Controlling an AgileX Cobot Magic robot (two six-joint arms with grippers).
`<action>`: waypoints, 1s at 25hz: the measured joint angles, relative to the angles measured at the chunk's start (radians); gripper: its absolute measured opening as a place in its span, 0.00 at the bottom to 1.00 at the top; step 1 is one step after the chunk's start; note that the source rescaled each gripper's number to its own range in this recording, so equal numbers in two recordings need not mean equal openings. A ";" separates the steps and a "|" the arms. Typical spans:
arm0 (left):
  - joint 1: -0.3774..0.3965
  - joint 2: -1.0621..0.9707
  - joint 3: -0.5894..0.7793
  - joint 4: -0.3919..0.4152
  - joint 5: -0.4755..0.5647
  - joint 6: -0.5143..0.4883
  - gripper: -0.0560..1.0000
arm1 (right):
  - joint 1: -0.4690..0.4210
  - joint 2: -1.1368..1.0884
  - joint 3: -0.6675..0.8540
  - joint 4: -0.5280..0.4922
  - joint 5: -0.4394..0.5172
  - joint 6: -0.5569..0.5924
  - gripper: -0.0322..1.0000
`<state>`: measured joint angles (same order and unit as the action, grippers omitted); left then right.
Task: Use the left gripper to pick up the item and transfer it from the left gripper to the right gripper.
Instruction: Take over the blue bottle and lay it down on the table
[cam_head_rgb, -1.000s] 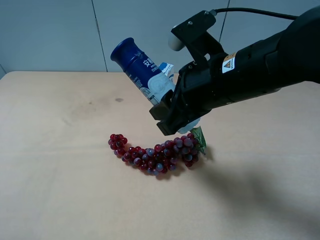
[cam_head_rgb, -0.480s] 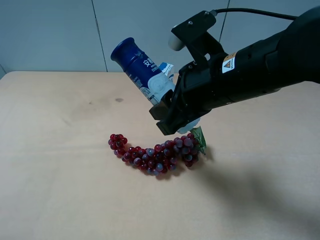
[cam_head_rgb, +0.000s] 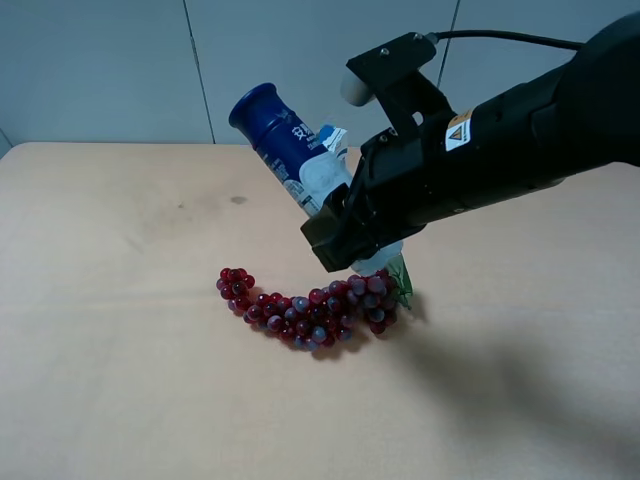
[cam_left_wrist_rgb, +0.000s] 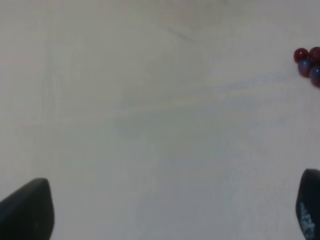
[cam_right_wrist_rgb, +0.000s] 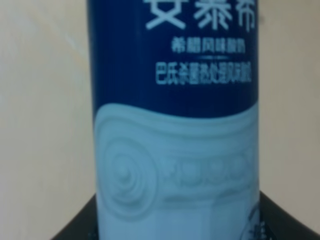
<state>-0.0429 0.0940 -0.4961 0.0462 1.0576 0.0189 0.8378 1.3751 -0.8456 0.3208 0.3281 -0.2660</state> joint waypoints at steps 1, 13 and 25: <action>0.000 0.000 0.000 0.000 0.000 0.000 0.94 | -0.009 0.000 0.000 0.000 0.016 0.014 0.03; 0.004 0.000 0.000 0.000 0.000 0.000 0.94 | -0.185 0.000 -0.012 -0.007 0.234 0.098 0.03; 0.103 -0.005 0.000 0.000 0.000 0.000 0.94 | -0.333 0.000 -0.173 -0.057 0.384 0.172 0.03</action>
<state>0.0598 0.0892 -0.4961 0.0462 1.0576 0.0189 0.5049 1.3751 -1.0189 0.2640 0.7116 -0.0945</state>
